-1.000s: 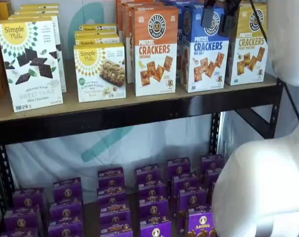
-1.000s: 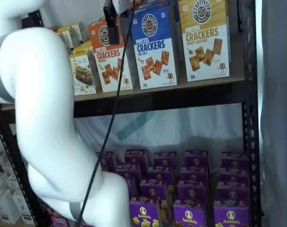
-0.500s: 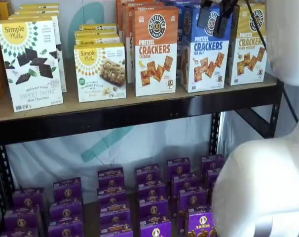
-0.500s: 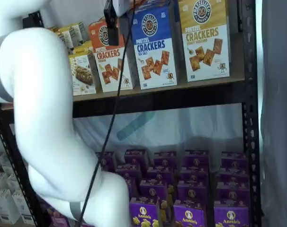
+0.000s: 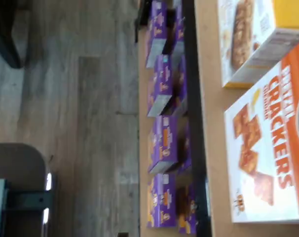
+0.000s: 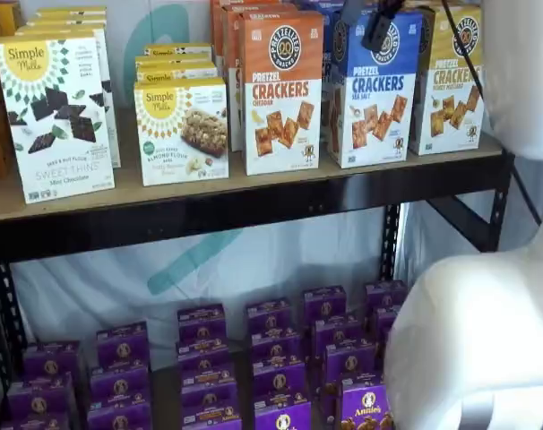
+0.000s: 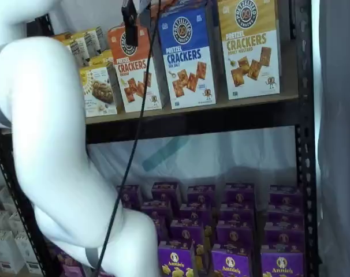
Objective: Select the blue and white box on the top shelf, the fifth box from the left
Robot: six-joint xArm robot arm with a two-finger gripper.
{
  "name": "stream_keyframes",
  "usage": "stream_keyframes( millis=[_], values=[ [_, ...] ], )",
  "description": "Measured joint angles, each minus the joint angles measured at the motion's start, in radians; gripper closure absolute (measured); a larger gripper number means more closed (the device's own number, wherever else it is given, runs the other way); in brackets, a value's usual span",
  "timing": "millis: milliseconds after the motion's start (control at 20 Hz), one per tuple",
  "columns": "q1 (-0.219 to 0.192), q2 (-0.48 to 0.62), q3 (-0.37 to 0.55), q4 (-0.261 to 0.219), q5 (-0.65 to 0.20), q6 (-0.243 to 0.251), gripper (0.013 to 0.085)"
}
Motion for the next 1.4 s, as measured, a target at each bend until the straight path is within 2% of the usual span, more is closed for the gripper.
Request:
stream_keyframes(
  millis=[250, 500, 850, 1100, 1400],
  values=[
    [-0.023, -0.01, 0.012, 0.053, -0.069, 0.0, 0.013],
    [-0.057, -0.008, 0.016, 0.09, -0.14, -0.02, 0.013],
    [-0.093, 0.075, -0.061, 0.084, -0.152, -0.062, 0.013],
    [-0.093, 0.148, -0.128, 0.048, -0.148, -0.082, 0.013],
    [-0.085, 0.192, -0.155, 0.022, -0.159, -0.092, 0.013]
  ],
)
